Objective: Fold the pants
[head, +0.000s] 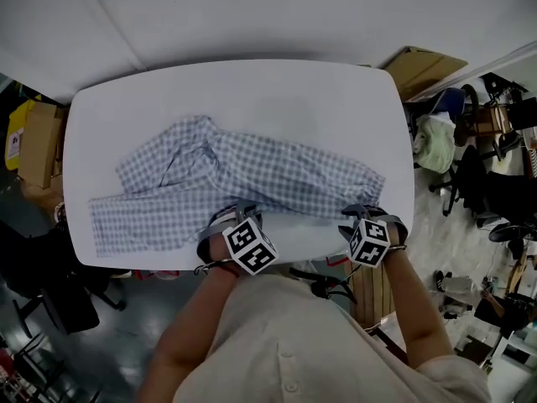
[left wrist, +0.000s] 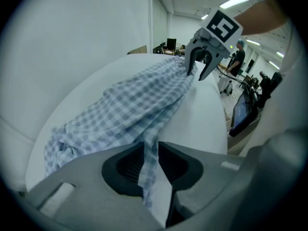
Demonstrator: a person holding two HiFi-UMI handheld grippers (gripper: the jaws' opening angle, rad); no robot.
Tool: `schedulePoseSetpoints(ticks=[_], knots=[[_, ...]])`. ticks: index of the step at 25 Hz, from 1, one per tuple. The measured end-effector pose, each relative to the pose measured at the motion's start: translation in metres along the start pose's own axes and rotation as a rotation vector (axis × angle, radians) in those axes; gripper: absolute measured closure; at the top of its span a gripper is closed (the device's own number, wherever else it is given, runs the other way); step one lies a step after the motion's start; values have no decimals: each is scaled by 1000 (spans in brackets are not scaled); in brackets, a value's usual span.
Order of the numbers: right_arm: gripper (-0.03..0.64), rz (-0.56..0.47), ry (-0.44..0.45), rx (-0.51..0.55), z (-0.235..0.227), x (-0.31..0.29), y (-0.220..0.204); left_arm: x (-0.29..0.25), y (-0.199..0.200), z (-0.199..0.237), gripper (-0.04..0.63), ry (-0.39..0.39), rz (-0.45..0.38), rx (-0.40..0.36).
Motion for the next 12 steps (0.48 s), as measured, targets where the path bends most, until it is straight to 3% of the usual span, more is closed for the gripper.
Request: schedulePoseSetpoints(ticks=[4, 6, 8, 12], knots=[[474, 35, -76, 22, -8, -14, -20, -9, 2, -2, 502, 36, 44, -10], [517, 42, -101, 40, -14, -20, -21, -9, 3, -2, 525, 53, 54, -8], [569, 47, -112, 56, -18, -22, -23, -6, 4, -5, 562, 58, 57, -4], [581, 75, -96, 67, -20, -16, -42, 14, 12, -24, 572, 22, 30, -5]])
Point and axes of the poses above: the fingertips, and each gripper's own axes: x backward along the fingers, z to its left, y out of its top, the point moved 4 cm from there along x, backward along the fingers, and after that the axes turned 15 degrees about z, right-handed, at the moved point
